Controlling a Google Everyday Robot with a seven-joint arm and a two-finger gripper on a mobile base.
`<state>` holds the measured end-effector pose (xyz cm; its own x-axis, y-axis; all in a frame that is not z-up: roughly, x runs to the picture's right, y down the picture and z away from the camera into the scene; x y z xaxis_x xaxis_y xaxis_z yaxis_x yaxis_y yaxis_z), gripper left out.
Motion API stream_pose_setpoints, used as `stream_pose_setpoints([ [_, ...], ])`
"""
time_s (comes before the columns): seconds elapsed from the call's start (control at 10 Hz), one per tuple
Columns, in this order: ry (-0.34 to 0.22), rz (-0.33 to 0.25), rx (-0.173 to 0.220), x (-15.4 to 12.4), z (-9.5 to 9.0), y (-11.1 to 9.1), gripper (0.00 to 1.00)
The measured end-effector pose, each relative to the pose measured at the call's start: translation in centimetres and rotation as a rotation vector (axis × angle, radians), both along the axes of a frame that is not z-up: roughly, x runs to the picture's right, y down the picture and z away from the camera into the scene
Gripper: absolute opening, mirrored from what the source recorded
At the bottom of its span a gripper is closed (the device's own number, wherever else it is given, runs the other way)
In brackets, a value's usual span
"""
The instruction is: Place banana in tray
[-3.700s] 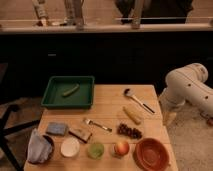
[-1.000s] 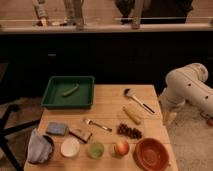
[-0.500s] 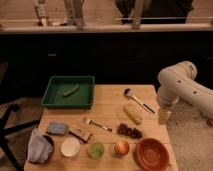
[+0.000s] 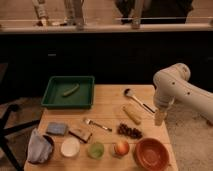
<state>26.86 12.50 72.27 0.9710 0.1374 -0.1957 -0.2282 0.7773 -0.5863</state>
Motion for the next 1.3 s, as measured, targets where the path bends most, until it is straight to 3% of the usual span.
stream_pose_setpoints([
  [0.5,0.007,0.035,-0.034,-0.8,3.7,1.6,0.80],
  [0.7,0.006,0.044,-0.038,-1.4,4.9,1.4,0.80],
  [1.3,0.003,0.098,-0.021,-2.1,8.1,0.9,0.80],
])
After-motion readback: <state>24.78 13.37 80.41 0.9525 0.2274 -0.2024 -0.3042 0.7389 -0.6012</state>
